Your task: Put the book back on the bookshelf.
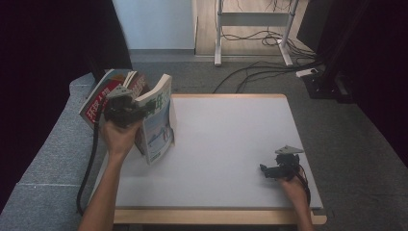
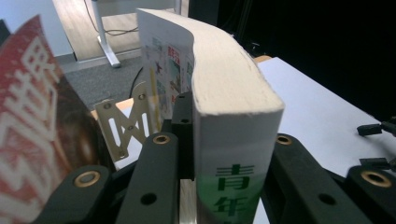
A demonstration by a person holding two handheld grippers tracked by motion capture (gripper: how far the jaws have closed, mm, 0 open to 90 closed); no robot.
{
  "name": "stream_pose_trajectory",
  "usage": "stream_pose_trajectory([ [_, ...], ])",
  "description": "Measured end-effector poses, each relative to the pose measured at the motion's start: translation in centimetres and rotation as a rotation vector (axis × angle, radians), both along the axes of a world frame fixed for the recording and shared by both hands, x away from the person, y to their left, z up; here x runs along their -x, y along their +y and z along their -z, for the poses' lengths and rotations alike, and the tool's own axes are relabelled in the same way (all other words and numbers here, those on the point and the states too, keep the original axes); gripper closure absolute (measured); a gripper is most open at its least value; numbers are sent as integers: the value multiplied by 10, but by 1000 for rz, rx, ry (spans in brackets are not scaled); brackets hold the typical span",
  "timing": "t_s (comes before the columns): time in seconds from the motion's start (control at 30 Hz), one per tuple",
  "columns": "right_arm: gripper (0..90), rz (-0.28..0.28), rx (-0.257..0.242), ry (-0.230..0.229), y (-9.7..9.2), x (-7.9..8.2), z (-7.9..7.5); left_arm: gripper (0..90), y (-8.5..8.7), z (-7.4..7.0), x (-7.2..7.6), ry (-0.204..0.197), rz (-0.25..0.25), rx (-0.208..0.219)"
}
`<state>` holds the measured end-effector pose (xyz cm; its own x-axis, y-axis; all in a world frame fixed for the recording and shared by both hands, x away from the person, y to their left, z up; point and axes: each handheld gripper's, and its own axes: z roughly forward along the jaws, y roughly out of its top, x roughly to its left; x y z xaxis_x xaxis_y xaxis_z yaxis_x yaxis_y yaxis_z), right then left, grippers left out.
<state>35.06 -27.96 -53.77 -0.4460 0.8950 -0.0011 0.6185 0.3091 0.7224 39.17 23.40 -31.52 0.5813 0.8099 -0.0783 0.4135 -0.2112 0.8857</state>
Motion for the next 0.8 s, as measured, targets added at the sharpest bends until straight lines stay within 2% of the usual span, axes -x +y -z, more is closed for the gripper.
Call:
stream_pose_trajectory([
  [0.13,0,0,0,0,0,0,0,741,-4,8,2,-20,9,-18],
  [0.27,0,0,0,0,0,0,0,739,-2,12,7,-33,14,-7],
  [0.47,0,0,0,0,0,0,0,736,-3,19,21,-55,37,-36],
  [0.8,0,0,0,0,0,0,0,731,8,41,38,-100,18,-27],
])
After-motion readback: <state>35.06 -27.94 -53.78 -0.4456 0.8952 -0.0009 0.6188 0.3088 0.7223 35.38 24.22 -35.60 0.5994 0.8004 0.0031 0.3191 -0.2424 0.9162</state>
